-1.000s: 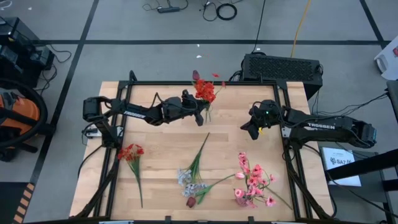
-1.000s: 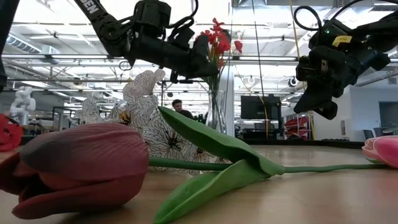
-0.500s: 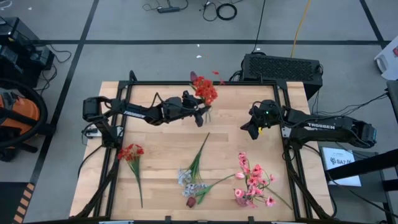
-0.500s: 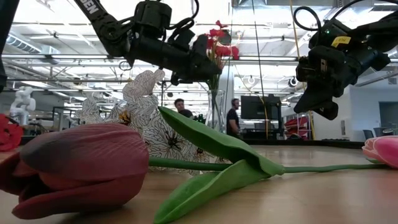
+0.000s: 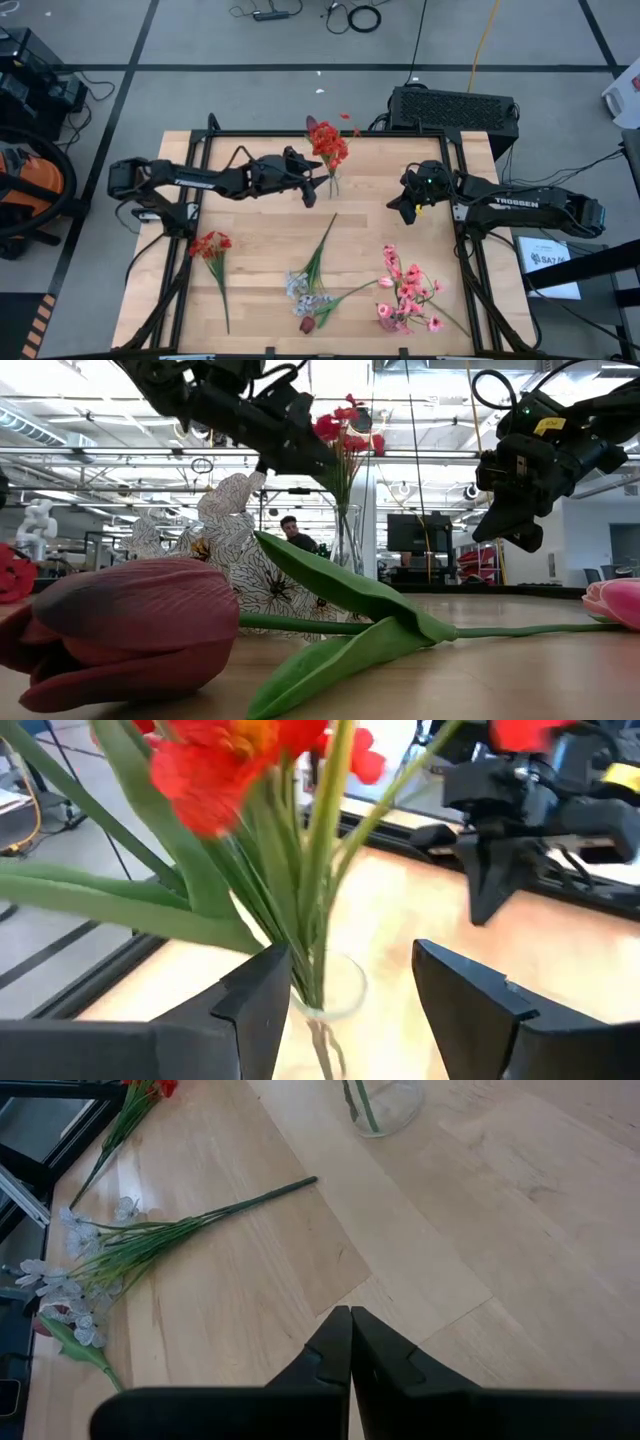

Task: Sort flowers into vase by color
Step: Put the top orange flowers into the transparent vase, then put the pink flower into the purple vase

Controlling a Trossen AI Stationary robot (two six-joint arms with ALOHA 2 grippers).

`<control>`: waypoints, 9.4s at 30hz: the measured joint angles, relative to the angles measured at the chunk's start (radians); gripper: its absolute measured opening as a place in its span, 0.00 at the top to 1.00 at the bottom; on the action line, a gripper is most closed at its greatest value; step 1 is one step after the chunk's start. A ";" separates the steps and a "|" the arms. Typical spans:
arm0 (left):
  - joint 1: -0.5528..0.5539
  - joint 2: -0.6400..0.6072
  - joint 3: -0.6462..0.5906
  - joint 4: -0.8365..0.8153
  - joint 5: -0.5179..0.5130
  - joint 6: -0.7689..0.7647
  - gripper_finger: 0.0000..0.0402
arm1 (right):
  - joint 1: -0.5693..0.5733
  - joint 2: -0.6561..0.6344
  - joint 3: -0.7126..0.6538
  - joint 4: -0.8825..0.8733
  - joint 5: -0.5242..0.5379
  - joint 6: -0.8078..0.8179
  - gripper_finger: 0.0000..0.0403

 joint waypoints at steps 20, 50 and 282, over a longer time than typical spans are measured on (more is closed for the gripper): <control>-0.187 -0.120 0.003 -0.370 -0.088 -0.158 0.46 | 0.000 0.000 0.000 0.003 0.000 -0.005 1.00; -0.229 -0.119 0.003 -0.366 -0.137 -0.236 0.46 | 0.000 0.000 0.002 -0.057 0.023 0.015 1.00; -0.749 0.312 0.321 -0.617 -0.147 -0.835 0.46 | 1.727 0.431 0.773 -0.517 1.683 0.733 1.00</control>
